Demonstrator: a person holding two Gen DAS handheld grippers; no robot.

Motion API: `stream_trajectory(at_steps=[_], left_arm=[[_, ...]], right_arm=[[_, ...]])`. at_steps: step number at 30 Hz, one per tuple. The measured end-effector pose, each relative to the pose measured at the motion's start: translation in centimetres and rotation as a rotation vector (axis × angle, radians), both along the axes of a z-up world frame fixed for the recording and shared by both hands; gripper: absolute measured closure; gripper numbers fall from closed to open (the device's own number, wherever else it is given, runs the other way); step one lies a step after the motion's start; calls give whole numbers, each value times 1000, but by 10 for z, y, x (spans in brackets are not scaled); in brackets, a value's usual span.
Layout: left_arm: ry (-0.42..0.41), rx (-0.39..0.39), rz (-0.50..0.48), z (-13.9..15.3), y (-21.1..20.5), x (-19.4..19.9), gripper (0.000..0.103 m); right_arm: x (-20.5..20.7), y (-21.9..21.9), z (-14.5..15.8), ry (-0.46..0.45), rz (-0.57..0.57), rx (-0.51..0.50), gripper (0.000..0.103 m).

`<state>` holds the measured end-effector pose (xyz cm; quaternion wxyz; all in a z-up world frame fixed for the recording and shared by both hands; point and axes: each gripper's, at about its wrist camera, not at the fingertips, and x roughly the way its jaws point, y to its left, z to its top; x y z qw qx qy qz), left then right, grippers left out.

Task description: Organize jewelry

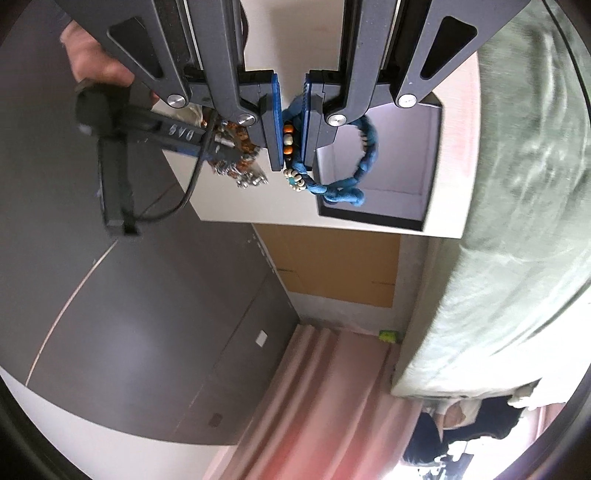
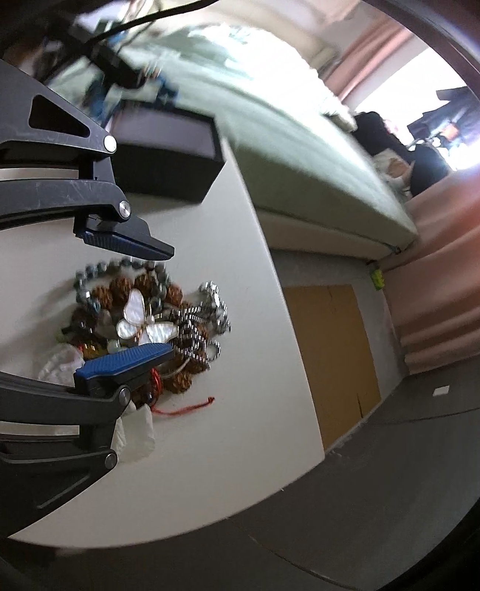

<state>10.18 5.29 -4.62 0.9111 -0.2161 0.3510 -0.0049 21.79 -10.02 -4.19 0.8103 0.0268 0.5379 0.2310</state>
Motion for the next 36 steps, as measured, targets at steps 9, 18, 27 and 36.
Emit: stream_trajectory(at_steps=[9,18,27,36], left_arm=[[-7,10,33,5,14,-3,94],[-10,20,47,4,17,-4,94],[-27,6,73,8,30,-10,94],[-32,-2,112,11,50,-19,94]], right_arm=[[-19,18,0,-98,103,-206,54],[-21,9,3,-73,140,-147,75],[-16,-14,8,9,66,15,90],[-36,-5,30,13,100,229,90]])
